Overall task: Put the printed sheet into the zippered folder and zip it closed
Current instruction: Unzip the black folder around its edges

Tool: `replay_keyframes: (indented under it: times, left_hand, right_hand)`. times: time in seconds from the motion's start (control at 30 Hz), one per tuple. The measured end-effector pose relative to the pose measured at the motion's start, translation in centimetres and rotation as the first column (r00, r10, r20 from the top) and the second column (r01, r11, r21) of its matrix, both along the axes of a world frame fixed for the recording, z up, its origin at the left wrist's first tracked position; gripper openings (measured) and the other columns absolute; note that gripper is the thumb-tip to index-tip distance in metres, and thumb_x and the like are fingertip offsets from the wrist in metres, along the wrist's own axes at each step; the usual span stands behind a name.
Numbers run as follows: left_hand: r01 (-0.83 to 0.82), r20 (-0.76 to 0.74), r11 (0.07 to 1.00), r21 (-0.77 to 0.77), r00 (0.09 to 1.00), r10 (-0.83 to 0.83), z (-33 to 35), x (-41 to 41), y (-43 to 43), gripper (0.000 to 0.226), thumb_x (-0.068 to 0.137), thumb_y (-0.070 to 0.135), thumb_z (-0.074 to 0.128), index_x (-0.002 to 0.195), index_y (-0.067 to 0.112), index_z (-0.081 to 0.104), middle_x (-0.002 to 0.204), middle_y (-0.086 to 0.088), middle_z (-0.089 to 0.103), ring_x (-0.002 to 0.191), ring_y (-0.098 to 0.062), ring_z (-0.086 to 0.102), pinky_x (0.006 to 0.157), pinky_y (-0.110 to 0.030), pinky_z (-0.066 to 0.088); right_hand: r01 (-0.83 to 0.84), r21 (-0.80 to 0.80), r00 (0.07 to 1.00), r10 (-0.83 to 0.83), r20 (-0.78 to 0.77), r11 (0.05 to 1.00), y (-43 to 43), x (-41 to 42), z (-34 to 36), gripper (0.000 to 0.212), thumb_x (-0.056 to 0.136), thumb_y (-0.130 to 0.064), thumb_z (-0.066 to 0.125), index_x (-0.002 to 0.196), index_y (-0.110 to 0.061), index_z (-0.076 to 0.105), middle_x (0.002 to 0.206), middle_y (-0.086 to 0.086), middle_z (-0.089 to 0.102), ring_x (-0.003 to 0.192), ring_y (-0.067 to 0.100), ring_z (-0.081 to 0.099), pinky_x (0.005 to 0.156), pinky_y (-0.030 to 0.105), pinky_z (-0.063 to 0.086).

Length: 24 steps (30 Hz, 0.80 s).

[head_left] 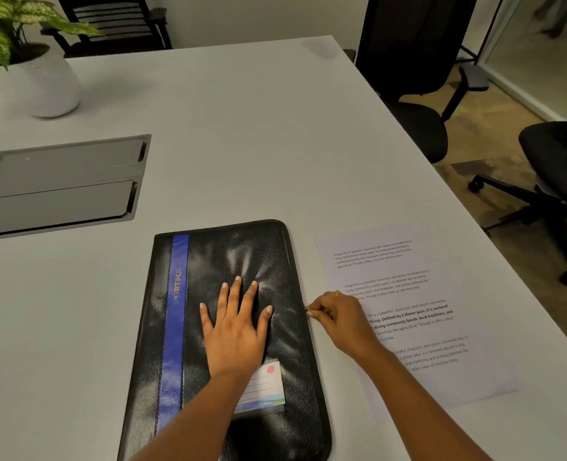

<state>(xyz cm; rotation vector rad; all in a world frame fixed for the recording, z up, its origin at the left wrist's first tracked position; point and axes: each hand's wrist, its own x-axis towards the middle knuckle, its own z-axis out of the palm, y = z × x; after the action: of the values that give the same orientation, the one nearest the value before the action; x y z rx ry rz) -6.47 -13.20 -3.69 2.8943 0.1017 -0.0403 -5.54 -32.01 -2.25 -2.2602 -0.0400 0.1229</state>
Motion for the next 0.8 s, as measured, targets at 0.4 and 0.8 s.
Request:
replay_keyframes:
  times: [0.4, 0.8]
  left_hand:
    - [0.040, -0.047, 0.999, -0.018, 0.998, -0.040, 0.3, 0.4, 0.2, 0.058, 0.091, 0.060, 0.023, 0.145, 0.040, 0.012, 0.158, 0.010, 0.006, 0.146, -0.012, -0.003, 0.115, -0.049, -0.007]
    - [-0.046, -0.238, 0.998, 0.035, 0.970, 0.053, 1.6, -1.2, 0.6, 0.107, 0.042, 0.093, -0.017, 0.137, 0.045, -0.021, 0.154, -0.002, -0.026, 0.142, -0.023, -0.023, 0.105, -0.069, -0.008]
  right_hand:
    - [0.162, -0.052, 0.986, -0.164, -0.024, 0.985, 1.6, -0.2, 0.0, 0.018, 0.089, -0.016, 0.056, 0.102, -0.015, 0.069, 0.101, 0.006, 0.063, 0.089, 0.019, 0.059, 0.079, 0.030, 0.048]
    - [-0.010, -0.276, 0.991, -0.027, -0.129, 0.961, 1.8, 0.4, 0.7, 0.022, 0.096, -0.019, 0.040, 0.097, -0.007, 0.059, 0.100, 0.012, 0.063, 0.080, 0.020, 0.057, 0.066, 0.026, 0.037]
